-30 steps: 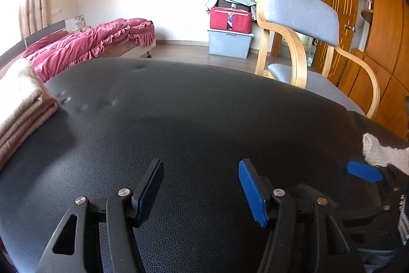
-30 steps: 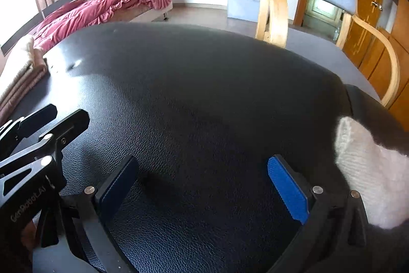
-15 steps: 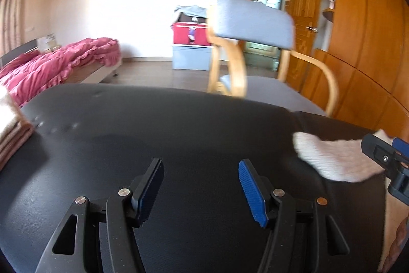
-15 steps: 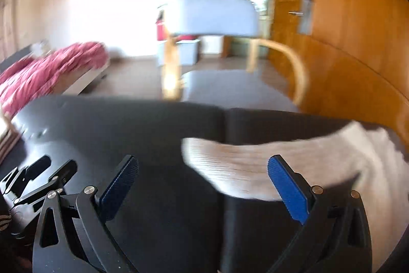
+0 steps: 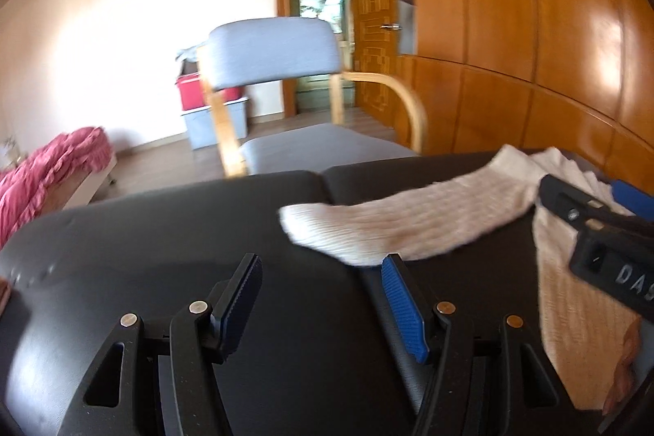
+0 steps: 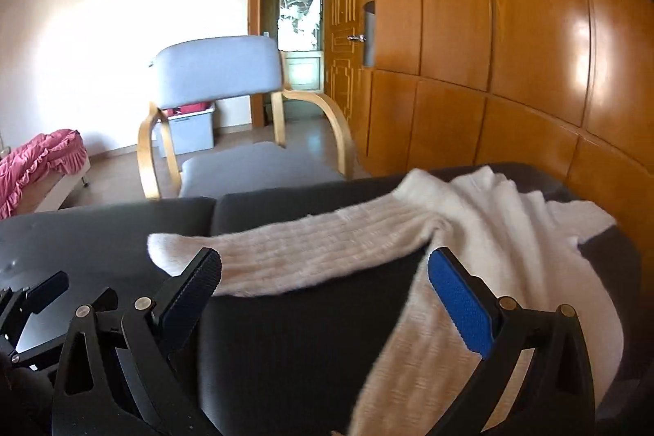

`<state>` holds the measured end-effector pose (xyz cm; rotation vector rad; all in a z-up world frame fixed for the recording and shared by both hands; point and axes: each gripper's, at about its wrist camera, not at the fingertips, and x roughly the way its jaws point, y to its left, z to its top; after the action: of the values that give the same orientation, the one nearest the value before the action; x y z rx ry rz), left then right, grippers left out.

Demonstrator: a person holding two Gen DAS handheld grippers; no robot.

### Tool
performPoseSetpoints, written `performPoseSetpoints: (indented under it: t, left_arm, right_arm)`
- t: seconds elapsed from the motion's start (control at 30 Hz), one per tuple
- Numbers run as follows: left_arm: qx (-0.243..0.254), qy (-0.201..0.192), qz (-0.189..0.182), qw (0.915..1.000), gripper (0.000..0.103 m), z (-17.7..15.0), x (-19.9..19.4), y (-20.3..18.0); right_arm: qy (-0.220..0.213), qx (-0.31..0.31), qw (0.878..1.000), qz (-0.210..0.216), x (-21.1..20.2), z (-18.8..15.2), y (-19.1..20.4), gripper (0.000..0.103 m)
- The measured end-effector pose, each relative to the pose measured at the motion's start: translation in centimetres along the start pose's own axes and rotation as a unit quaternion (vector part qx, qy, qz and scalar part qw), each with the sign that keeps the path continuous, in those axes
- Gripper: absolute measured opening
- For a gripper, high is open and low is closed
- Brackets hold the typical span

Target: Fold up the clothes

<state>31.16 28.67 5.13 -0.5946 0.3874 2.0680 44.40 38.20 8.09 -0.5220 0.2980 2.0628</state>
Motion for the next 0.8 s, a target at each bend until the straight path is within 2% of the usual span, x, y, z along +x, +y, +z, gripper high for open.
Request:
performPoseSetpoints:
  t: [0.27, 0.4, 0.67, 0.8]
  left_arm:
    - [0.028, 0.012, -0.025, 0.9992, 0.062, 0.1, 1.1, -4.0]
    - [0.033, 0.026, -0.031, 0.9986, 0.062, 0.1, 2.4, -5.1]
    - [0.035, 0.043, -0.052, 0.9971, 0.062, 1.9, 5.0, -8.1]
    - [0.060, 0.037, -0.056, 0.9959, 0.062, 3.0, 6.1, -10.4]
  right_arm:
    - [0.032, 0.017, 0.999, -0.003, 1.4, -0.4, -4.3, 0.103]
    - [0.038, 0.033, 0.999, 0.015, 1.3, -0.9, -6.5, 0.103]
    - [0.044, 0.082, 0.995, -0.025, 1.5, -1.6, -12.4, 0.103]
    - [0.046, 0.094, 0.993, -0.050, 1.9, -1.3, -14.4, 0.103]
